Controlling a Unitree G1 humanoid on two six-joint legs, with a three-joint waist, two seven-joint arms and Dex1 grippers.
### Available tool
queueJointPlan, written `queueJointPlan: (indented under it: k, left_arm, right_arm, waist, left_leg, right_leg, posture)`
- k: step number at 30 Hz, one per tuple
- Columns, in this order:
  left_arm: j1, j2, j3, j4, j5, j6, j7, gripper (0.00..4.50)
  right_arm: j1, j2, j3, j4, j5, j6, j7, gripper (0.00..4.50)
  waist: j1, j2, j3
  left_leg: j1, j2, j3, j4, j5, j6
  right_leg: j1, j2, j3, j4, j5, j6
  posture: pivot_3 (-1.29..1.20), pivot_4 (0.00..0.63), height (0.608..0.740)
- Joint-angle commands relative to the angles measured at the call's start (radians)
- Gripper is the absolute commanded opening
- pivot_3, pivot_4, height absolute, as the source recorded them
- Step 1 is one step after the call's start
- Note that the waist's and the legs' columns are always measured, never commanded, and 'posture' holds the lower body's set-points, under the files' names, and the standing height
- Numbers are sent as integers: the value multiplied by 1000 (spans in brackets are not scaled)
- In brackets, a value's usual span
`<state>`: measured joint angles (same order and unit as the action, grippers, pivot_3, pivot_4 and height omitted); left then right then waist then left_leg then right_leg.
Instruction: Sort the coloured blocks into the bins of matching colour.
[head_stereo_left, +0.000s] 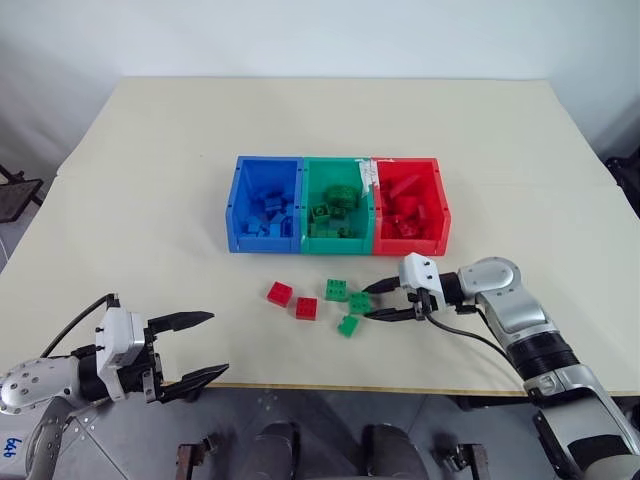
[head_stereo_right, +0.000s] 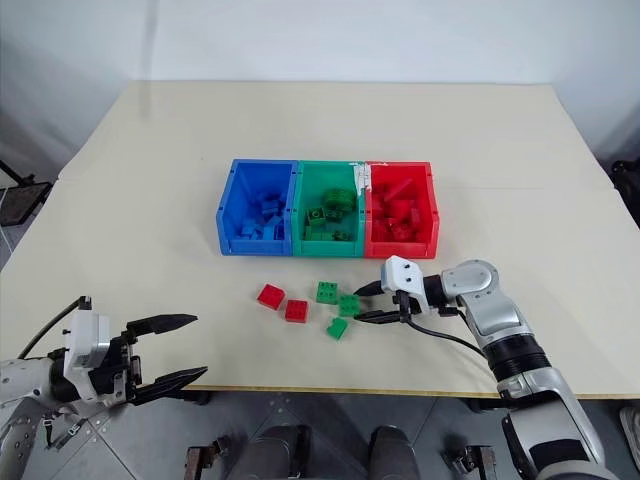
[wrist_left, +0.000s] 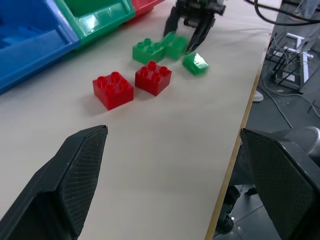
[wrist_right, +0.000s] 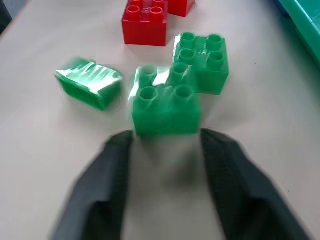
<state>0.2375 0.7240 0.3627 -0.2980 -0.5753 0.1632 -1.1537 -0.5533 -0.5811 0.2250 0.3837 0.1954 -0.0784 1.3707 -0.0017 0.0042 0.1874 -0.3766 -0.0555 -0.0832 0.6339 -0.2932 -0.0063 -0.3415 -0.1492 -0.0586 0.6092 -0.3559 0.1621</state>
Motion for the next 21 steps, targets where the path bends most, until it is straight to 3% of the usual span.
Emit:
queueJointPlan:
  k: [1, 2, 7, 13, 16, 21]
  left_arm:
    - [-23, -10, -12, 4, -19, 3, 9, 4500]
    - [-32, -17, -14, 4, -24, 7, 17, 4500]
    - [-64, -56, -14, 8, -37, 23, 63, 4500]
    - [-72, -54, -31, 16, -27, 24, 51, 4500]
    - [-85, -37, -39, 28, -24, 21, 30, 4500]
    - [-117, -20, -68, 40, -19, 24, 2, 4500]
  right_arm:
    - [22, -36, -68, -65, 48, 36, -10, 842]
    - [28, -43, -84, -85, 59, 60, -21, 492]
    - [47, -65, -173, -238, 147, 236, -94, 492]
    - [84, -88, -186, -334, 177, 381, -135, 492]
    - [99, -81, -178, -367, 188, 406, -138, 1071]
    - [122, -46, -100, -387, 136, 385, -156, 2689]
  waist:
    - [0, 0, 0]
    - [0, 0, 0]
    - [-2, 1, 0]
    - [1, 1, 0]
    - [3, 1, 0]
    - [1, 1, 0]
  left_leg:
    - [0, 0, 0, 0, 0, 0]
    - [0, 0, 0, 0, 0, 0]
    - [0, 0, 1, -1, 0, 0]
    - [0, 1, 2, -1, -1, 0]
    - [0, 0, 2, 0, -1, 1]
    - [0, 1, 3, 0, -1, 1]
  right_leg:
    - [0, 0, 0, 0, 0, 0]
    - [0, 0, 0, 0, 0, 0]
    - [-1, 0, 0, 0, 0, 0]
    - [-1, 0, 1, 1, 0, 0]
    - [-1, 0, 1, 0, 0, 0]
    - [-1, 0, 2, 0, 0, 0]
  posture:
    - [0, 150, 740]
    - [0, 150, 740]
    - [0, 150, 740]
    - [0, 150, 740]
    - [0, 150, 740]
    - [0, 150, 740]
